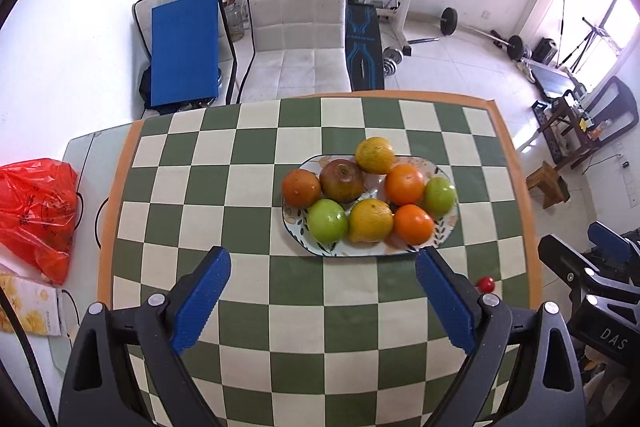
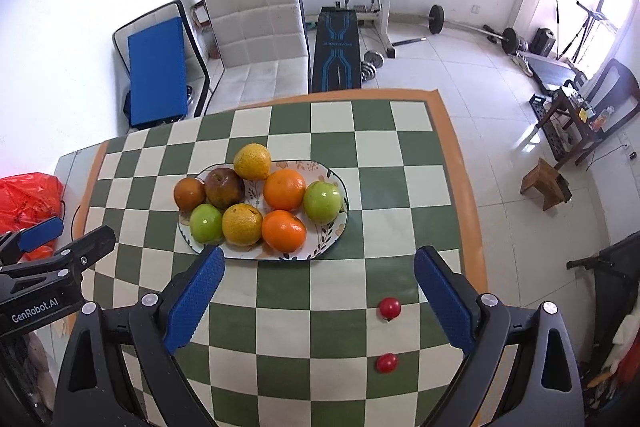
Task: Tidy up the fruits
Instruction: 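Open both tools and lift them back from the plate, then grasp a red cherry tomato with the right tool while the left grasps the other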
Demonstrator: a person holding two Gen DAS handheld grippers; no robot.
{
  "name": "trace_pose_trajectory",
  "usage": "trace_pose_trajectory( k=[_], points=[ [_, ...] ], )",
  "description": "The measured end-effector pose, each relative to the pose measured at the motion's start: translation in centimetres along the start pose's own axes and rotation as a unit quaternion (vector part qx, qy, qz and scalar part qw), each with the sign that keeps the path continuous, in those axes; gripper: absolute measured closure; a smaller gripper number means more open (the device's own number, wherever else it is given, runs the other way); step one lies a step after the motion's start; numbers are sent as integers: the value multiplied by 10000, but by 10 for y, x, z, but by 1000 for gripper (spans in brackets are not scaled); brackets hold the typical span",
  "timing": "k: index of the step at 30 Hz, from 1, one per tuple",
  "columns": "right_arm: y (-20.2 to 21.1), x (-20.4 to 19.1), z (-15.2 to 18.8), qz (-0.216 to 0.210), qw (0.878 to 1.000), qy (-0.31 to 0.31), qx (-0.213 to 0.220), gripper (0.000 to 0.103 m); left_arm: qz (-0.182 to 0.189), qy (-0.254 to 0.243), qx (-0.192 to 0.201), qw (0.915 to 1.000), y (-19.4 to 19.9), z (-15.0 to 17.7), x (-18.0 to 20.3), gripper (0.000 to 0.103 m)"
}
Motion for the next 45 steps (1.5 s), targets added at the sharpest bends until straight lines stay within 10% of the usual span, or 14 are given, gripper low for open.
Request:
trace_pose_trajectory(
  k=[27, 38, 45],
  points=[
    [146, -12, 16, -130, 9961, 71, 865, 5, 216, 63, 589, 9980, 111, 29, 10, 8],
    [119, 4, 28, -490, 9956, -325, 729, 5, 72, 77, 351, 9993, 81, 33, 14, 3],
    [9, 75, 97, -338, 9909, -1282, -240, 6, -300, -326, -251, 9987, -3, 54, 38, 3]
  ],
)
Point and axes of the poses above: each gripper's, at about its wrist camera, not at the fingertips, and y roughly against the way its jaws point, x to its right, z to its underside, the point moved 10 cm from there along -y, roughly the way its jaws point, and after that the axes turned 12 degrees about y, right-handed, at the moved point
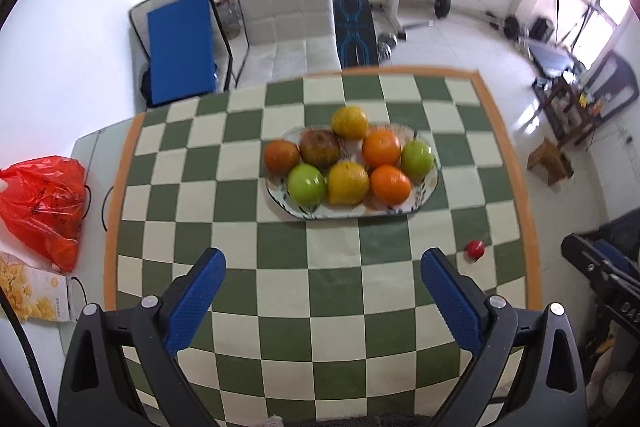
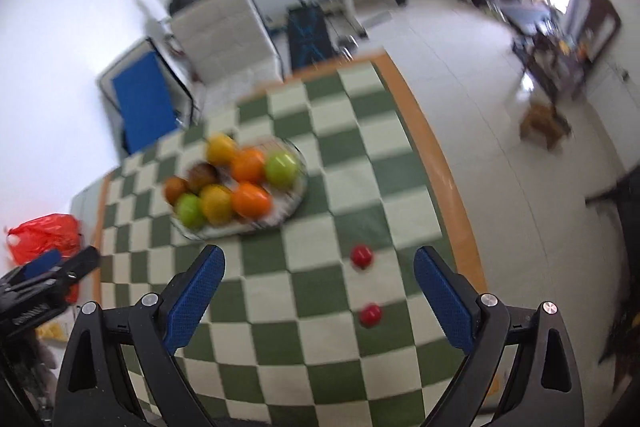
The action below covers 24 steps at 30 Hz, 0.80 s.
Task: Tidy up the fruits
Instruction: 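Grasp a red cherry tomato with the right tool while the left grasps the other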
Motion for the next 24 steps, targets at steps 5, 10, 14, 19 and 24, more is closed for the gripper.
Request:
trace_pose_trajectory(
  k=[5, 10, 14, 19, 24],
  points=[
    [-110, 43, 72, -232, 9912, -722, -1084, 39, -216, -443, -633, 9968, -65, 27, 34, 3],
    [-165, 48, 120, -378, 9823, -949, -1570, 47, -445, -1119, -1137, 9862, -117, 56, 75, 3],
    [-190, 39, 141, -524, 9783, -802, -1836, 69, -468, -1418, -1450, 9781, -143, 70, 99, 3],
    [-179, 42, 135, -349, 9868, -499, -1502, 72, -281, -1553, -1696, 9728, -163, 78, 138, 3],
    [-164, 71, 134, -159, 9886, -695, -1329, 72, -84, -1782, -1882, 9658, -185, 88, 185, 3]
  ],
)
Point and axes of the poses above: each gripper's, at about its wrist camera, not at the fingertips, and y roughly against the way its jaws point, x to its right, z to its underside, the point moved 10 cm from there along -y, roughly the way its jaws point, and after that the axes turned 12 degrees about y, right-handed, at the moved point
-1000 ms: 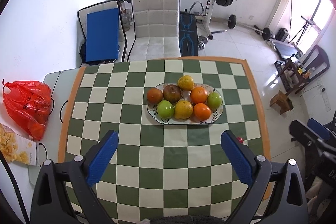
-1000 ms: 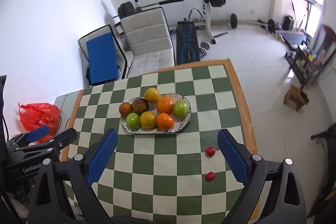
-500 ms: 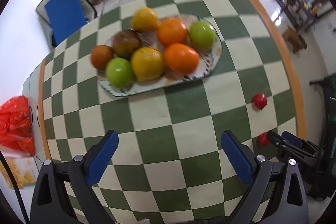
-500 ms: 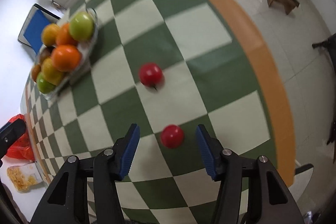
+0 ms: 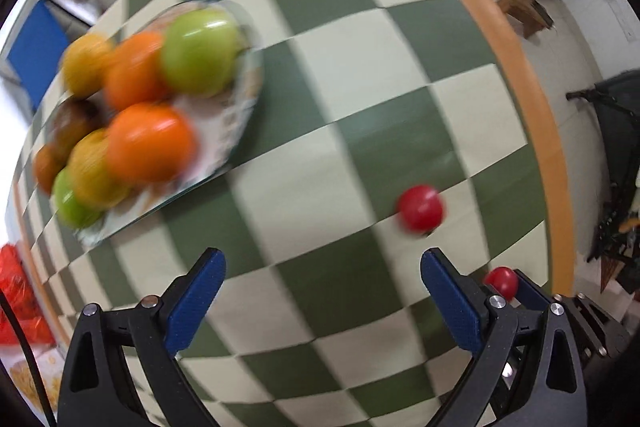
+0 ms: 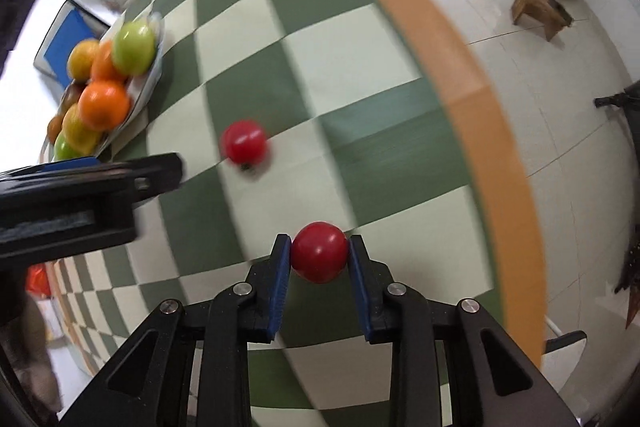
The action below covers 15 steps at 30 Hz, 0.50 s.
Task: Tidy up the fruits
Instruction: 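Grasp a red cherry tomato with the right tool while the left grasps the other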
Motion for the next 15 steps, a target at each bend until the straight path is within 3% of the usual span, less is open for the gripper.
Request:
trace_pose_trajectory(
  k=[2, 5, 7, 10, 12, 15],
  points=[
    [2, 12, 2, 71, 9999, -79, 14, 72, 92, -124, -94, 9998, -9, -2, 17, 3],
    [0, 28, 9, 209, 9996, -175, -38, 72, 144, -365, -132, 9991, -20, -4, 40, 17],
    [1, 33, 10, 265, 9994, -219, -68, 72, 171, -474, -122, 9987, -25, -5, 50, 44],
    [5, 39, 12, 274, 9993, -263, -49, 72, 233, -446, -190, 9986, -31, -6, 52, 67],
    [9, 39, 7, 260, 9994, -239, -12, 72, 287, -433, -88, 9986, -28, -8, 52, 75],
    [19, 36, 2, 231, 9995, -191, 60, 72, 407, -258, -103, 9988, -24, -8, 42, 75]
  ],
)
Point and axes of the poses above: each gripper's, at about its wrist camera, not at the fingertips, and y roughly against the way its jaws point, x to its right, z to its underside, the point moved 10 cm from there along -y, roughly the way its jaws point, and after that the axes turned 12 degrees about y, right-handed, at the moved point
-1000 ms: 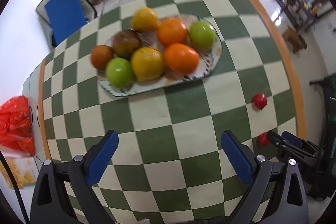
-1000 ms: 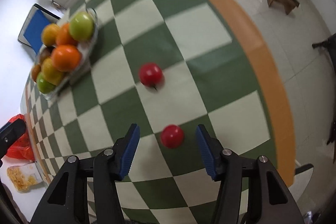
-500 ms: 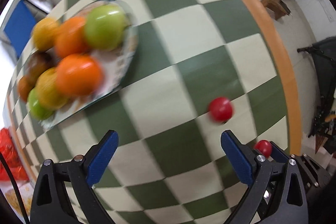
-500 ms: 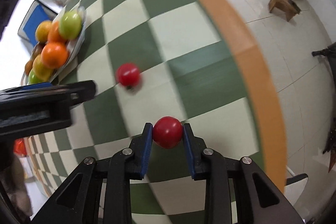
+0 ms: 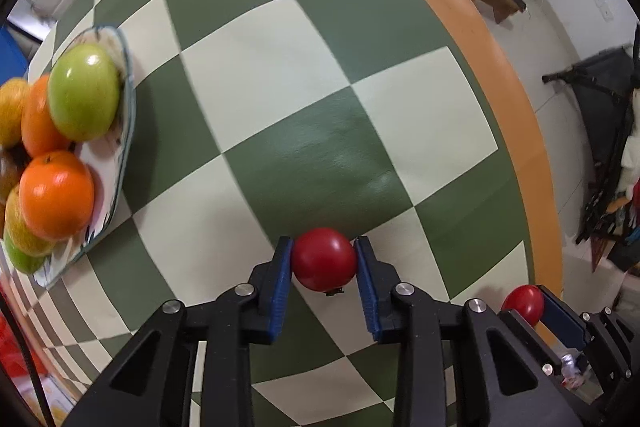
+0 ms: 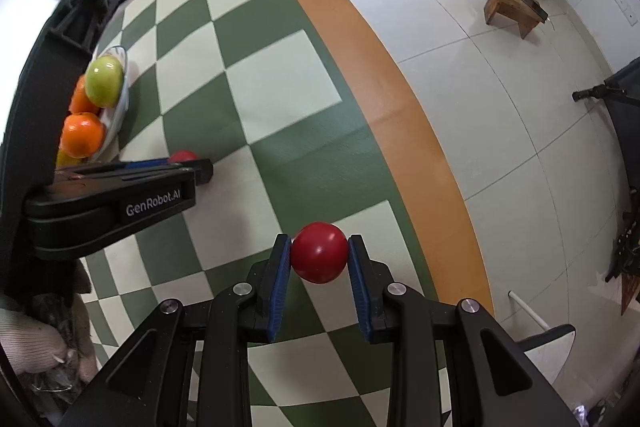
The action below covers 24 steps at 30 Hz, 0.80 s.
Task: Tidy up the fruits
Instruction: 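Grasp a red cherry tomato with the right tool while the left grasps the other, then place the cherry tomato on the plate with the right tool while the left places its tomato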
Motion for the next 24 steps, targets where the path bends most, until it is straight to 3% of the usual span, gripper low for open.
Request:
trace_pose_trajectory(
  k=[5, 9, 14, 17, 21, 24],
  points=[
    [21, -18, -27, -177, 9994, 177, 256, 72, 332, 565, 53, 9978, 25, 5, -40, 75],
    [34, -55, -56, -510, 9969, 432, 426, 72, 710, 1402, 168, 9874, 60, 7, -99, 75],
    [30, -120, -96, -1111, 9896, 752, 512, 72, 1157, 2510, 346, 9604, 97, 16, -184, 75],
    [14, -156, -121, -1336, 9862, 853, 475, 72, 1305, 3169, 456, 9383, 107, 19, -235, 75],
    [-9, -189, -145, -1257, 9843, 1173, 411, 72, 1395, 3818, 505, 9123, 100, 13, -286, 75],
    [-25, -206, -155, -1082, 9825, 1480, 315, 72, 1384, 4079, 524, 9009, 88, 4, -310, 75]
  ],
)
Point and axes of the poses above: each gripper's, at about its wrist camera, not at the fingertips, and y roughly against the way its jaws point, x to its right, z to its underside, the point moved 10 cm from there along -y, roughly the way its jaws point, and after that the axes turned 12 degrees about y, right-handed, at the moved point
